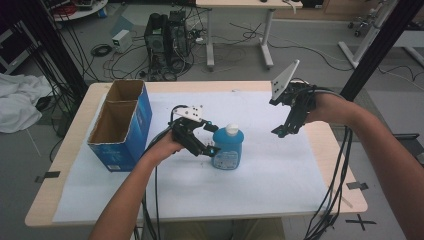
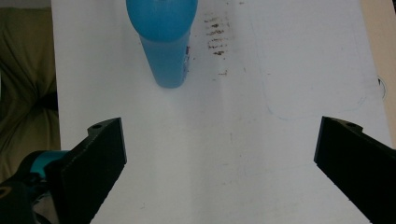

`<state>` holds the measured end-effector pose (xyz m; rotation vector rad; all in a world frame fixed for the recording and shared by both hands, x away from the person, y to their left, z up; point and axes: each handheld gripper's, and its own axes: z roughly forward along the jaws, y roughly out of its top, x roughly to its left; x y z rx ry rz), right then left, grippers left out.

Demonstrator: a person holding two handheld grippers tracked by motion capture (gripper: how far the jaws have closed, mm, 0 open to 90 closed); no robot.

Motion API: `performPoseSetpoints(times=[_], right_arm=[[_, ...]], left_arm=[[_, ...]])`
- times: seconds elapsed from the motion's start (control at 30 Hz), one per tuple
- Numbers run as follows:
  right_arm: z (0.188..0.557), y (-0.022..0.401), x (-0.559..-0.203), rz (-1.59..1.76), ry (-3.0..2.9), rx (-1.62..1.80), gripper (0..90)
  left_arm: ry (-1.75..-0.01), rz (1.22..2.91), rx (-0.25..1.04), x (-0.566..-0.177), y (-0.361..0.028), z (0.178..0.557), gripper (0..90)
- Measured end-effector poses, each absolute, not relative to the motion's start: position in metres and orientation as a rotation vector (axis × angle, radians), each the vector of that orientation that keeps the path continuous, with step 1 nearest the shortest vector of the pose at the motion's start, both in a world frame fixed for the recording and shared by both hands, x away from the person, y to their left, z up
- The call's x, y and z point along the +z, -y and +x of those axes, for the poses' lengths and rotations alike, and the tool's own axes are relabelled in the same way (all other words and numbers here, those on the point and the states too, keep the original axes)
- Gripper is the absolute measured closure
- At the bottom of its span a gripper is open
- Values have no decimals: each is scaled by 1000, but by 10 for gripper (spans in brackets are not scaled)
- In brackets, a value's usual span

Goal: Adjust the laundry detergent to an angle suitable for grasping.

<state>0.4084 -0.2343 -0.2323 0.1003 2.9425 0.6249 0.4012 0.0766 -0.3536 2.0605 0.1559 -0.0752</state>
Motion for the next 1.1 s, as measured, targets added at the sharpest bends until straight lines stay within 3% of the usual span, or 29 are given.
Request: performPoseSetpoints(times=[0.17, 0.6, 0.93, 1.1], right_arm=[[408, 235, -232, 97, -2941, 628, 12], [409, 241, -234, 104, -2938, 643, 12], [413, 240, -237, 96, -2945, 647, 12], [415, 237, -238, 83, -2950, 649, 12]], left_arm=[[-173, 2036, -50, -345, -86, 400, 144], [-354, 2199, 81, -310, -116, 405, 144], [-544, 2321, 48, -285, -121, 421, 144], [-500, 2436, 58, -273, -121, 424, 144]])
